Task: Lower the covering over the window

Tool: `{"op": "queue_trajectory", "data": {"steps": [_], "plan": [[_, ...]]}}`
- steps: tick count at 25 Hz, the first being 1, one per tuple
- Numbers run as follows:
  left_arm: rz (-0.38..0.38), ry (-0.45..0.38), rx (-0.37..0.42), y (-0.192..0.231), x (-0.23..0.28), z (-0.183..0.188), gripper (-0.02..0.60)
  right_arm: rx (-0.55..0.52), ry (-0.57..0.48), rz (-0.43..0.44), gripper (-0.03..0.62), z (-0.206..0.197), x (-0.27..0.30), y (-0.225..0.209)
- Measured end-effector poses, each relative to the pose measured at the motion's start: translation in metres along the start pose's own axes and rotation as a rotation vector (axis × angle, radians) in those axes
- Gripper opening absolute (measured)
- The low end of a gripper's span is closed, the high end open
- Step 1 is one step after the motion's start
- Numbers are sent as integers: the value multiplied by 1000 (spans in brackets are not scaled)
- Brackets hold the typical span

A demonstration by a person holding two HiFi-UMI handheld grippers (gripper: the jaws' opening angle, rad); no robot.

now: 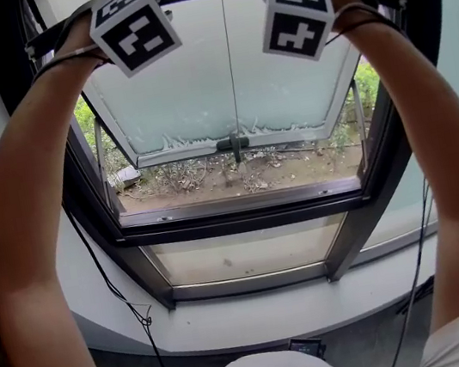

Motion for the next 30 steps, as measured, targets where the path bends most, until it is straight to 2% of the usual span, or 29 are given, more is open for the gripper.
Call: {"op": "queue_trajectory", "data": {"steps": [8,15,23,30], "plan": [[-52,20,-19,-26,6,-5,127,6,-3,40,42,-1,-10,22],[-79,7,-75,-52,17,-14,127,25,-10,44,40,-3,-18,47],[-72,7,-86,-77,23,-21,127,40,-16,33,37,-3,-27,68],[-67,0,-93,-79,22,-20,127,39,-14,33,35,-2,-28,71]]}}
Point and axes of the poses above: the fingertips, and each gripper's own axes: x forward along the fingers, y to its left, z out of its top, the point moved 5 cm from there along -x, backward along the fingers, and after that the axes turned 14 degrees about -z, right-handed, at the moved point
